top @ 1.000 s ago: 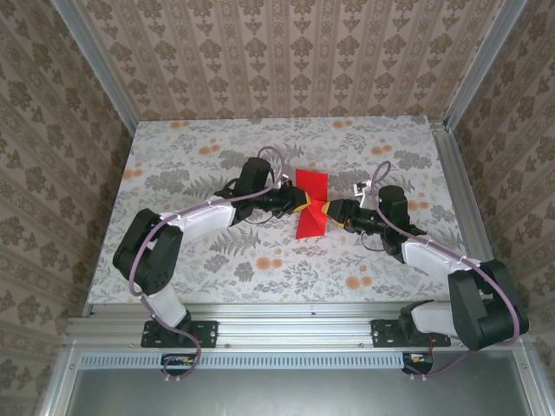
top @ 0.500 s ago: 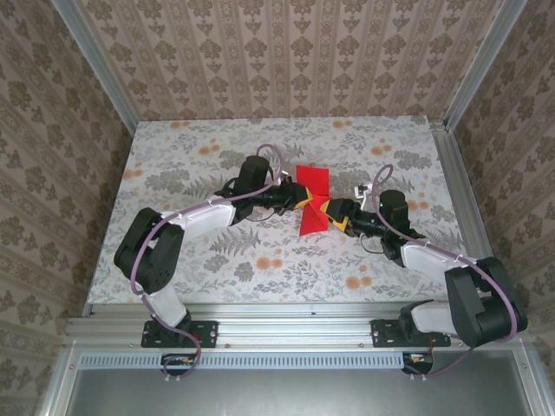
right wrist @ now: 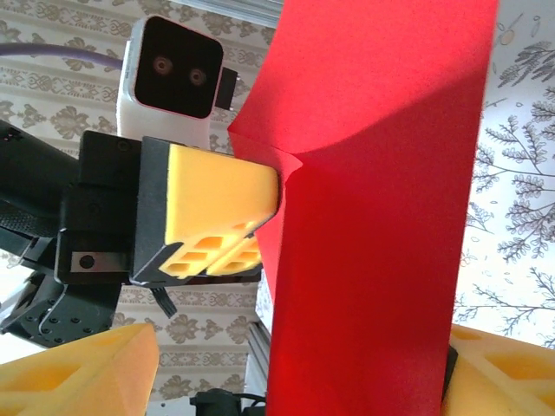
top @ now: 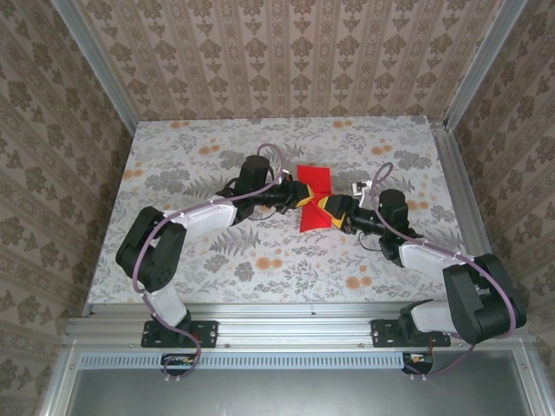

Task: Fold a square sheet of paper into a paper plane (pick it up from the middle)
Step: Turn over the paper at the center of the table.

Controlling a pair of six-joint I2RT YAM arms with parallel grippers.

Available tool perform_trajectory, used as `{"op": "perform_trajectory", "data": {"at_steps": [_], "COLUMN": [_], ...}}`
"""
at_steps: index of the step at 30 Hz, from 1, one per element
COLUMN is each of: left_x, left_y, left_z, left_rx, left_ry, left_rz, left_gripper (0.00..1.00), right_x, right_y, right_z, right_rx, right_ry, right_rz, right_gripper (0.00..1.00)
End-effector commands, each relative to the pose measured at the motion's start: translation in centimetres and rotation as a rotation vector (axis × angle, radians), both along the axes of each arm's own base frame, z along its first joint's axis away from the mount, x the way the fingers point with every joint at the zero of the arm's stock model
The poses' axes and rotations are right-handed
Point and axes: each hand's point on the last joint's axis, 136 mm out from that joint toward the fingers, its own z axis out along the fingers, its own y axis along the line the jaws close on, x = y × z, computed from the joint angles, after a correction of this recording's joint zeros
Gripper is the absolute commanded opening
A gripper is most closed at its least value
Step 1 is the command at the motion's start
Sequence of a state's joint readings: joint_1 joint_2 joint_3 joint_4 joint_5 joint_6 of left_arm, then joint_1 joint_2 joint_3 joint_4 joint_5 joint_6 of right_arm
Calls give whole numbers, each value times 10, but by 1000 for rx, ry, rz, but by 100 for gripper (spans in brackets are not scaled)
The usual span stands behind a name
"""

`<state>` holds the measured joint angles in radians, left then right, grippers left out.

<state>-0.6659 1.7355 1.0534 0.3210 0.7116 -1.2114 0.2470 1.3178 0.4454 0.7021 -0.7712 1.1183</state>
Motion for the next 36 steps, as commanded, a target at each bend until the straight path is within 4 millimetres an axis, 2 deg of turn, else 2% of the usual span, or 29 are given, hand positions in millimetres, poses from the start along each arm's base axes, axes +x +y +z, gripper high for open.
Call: {"op": "perform_trajectory", "data": {"at_steps": [1,9,18,26,32,36], "left_x": [-1,2,1,0,0,1], "left_y": [5,10,9,11,12,16], "left_z": [-11,-15,-17,-23,-26,-24], "left_rx": [19,28,21,44,61,78], "left_ry": [8,9,10,12,7,-4], "left_rz": [-6,7,-8,-18,-23,-22], "left_gripper": [11,19,19,21,26,35], "right_x": [-1,-2,-1,0,-2,-2], "right_y": [4,4,5,6,5,5], "right_z": [19,17,10,12,8,6], "right_rx": [37,39,36,40,35,15], "right_ry": [-49,-38,-13,-11,-2,0], "right_rz": [22,24,25,28,31,36], "right_gripper": [76,64,43,33,23,16]}}
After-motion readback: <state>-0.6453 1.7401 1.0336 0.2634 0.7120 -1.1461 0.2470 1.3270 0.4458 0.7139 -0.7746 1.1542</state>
